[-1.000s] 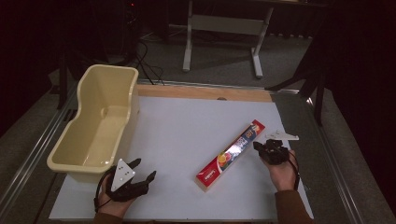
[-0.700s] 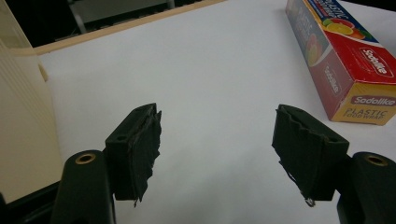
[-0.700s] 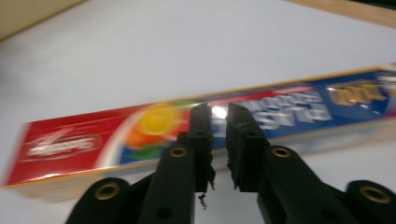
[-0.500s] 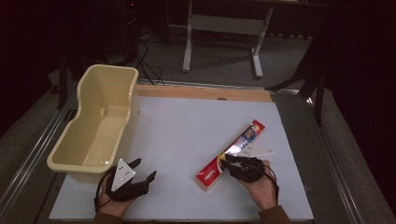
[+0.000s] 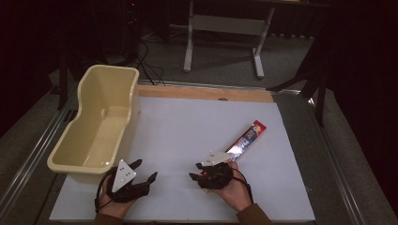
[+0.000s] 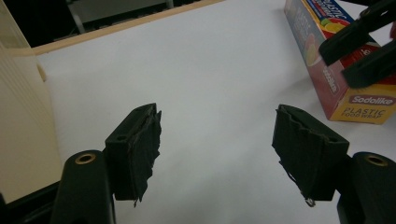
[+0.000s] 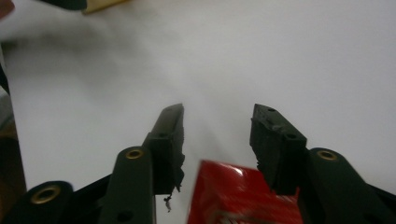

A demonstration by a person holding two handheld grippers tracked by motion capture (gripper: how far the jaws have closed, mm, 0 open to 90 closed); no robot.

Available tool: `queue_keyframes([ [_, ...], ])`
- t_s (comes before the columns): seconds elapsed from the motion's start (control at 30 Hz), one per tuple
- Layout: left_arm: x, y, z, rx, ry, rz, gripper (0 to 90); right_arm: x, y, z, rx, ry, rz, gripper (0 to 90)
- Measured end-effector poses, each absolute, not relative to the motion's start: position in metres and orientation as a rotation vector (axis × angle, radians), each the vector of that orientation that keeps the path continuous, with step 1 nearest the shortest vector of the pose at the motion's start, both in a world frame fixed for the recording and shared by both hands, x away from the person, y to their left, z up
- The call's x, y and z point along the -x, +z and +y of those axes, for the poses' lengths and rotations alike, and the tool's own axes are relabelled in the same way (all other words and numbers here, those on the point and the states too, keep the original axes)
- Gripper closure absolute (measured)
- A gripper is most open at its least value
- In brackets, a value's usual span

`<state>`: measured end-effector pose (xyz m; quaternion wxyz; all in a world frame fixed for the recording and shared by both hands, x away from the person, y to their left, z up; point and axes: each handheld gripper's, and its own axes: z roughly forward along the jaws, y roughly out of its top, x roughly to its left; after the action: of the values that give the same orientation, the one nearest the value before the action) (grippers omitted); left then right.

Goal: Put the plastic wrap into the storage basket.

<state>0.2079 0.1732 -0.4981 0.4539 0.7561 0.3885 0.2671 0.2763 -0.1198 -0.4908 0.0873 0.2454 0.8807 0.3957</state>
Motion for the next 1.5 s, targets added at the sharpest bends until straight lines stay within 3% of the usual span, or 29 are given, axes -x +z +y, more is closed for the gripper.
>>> queue_keyframes([
  [0.17, -0.208, -0.498, 0.173, -1.866, 0.659, 0.959, 31.9, -0.275, -0.494, -0.108, -0.654, 1.133, 2.674, 64.0],
  [0.2, -0.208, -0.498, 0.173, -1.867, 0.658, 0.959, 31.9, -0.274, -0.495, -0.103, -0.633, 1.102, 2.687, 70.0],
  [0.3, -0.208, -0.498, 0.173, -1.868, 0.657, 0.959, 31.9, -0.273, -0.498, -0.098, -0.645, 1.025, 2.697, 76.0],
  [0.67, -0.208, -0.498, 0.174, -1.867, 0.658, 0.962, 31.9, -0.279, -0.494, -0.088, -0.825, 0.85, 2.703, 89.2],
  [0.97, -0.207, -0.499, 0.175, -1.862, 0.657, 0.965, 31.8, -0.259, -0.49, -0.106, -0.795, 0.717, 2.746, 89.9],
  [1.4, -0.208, -0.499, 0.173, -1.868, 0.658, 0.971, 31.8, -0.214, -0.486, -0.194, -0.916, 0.663, 2.741, 89.8],
  [1.43, -0.208, -0.499, 0.173, -1.87, 0.658, 0.971, 31.7, -0.212, -0.486, -0.196, -0.914, 0.653, 2.736, 89.3],
  [1.5, -0.208, -0.5, 0.173, -1.87, 0.658, 0.973, 31.8, -0.211, -0.485, -0.199, -0.885, 0.693, 2.732, 79.5],
])
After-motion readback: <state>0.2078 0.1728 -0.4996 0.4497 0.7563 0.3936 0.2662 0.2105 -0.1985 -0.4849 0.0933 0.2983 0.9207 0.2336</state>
